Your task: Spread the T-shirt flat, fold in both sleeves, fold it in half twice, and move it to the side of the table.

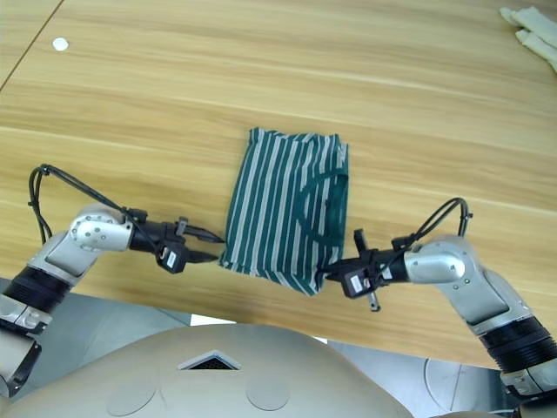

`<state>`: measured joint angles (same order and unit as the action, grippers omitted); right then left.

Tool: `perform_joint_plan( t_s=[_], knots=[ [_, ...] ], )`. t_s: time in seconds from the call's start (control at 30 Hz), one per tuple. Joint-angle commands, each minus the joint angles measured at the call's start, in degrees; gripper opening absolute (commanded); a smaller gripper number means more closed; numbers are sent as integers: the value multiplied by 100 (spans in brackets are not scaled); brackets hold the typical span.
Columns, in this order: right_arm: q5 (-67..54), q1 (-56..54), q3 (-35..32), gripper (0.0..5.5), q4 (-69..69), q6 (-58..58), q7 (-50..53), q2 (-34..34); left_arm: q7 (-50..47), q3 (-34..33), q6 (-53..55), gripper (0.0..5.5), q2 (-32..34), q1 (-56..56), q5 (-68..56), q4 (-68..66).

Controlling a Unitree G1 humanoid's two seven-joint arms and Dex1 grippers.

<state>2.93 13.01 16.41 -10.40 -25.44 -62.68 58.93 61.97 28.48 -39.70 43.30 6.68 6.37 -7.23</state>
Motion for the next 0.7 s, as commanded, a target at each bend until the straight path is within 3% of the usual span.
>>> perform_joint_plan(
  t_s=[0.03,0.23,0.7],
  knots=[
    [-19,-113,3,11,-12,22,-30,-44,110,18,120,260,34,17,-151,124],
    [-25,-143,0,11,-4,31,-34,-42,121,52,75,359,-5,-14,-186,215],
    [-35,-173,16,11,10,22,-39,-65,365,349,99,359,-127,31,-248,193]
  ],
)
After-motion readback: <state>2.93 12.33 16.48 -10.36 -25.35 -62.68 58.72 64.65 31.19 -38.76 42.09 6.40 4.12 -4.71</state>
